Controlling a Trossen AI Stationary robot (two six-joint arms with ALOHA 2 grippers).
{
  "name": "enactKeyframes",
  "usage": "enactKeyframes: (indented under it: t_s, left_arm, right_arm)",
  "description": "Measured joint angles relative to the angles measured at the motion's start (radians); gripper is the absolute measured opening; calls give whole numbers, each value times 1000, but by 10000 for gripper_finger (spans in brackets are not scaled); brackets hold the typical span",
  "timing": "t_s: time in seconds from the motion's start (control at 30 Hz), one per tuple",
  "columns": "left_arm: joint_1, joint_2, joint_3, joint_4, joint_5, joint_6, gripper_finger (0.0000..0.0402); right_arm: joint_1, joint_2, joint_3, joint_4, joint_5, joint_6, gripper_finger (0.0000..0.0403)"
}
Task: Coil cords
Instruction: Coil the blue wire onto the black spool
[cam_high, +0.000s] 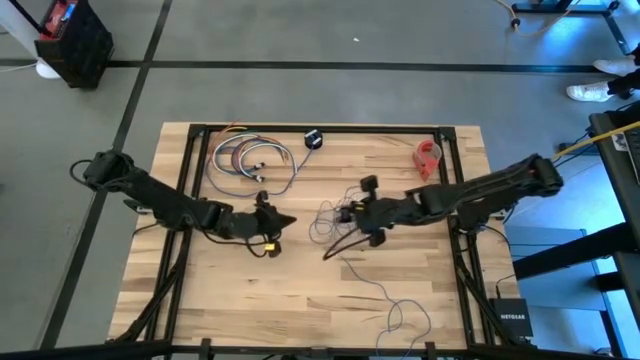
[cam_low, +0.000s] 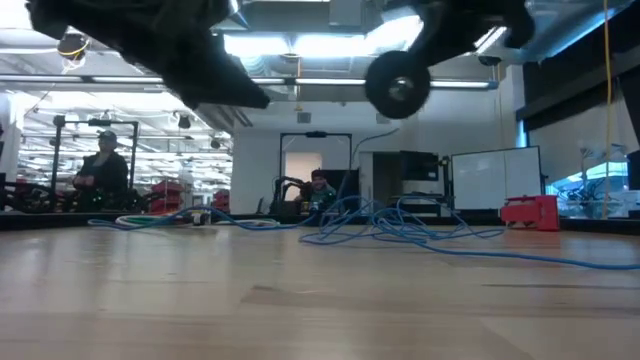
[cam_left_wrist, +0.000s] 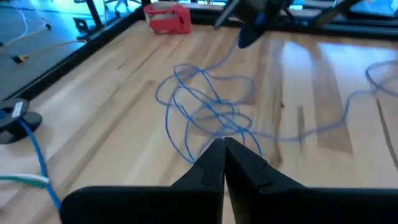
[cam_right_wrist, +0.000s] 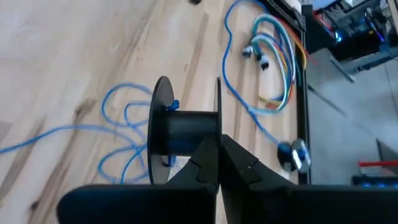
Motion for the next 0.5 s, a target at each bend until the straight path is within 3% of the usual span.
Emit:
enactKeyframes:
  t_s: [0.27,0.37,0.5]
  left_arm:
    - [195,0,0,172,98,76,108]
    - [217,0,0,162,164,75,143]
    - [214,2,0,152,166,70,162]
  right_arm:
    - [0,-134,-79,-43,80,110,4]
    - [0,-167,-79,-89,79,164,4]
    - [1,-185,-83,-117,80,229,3]
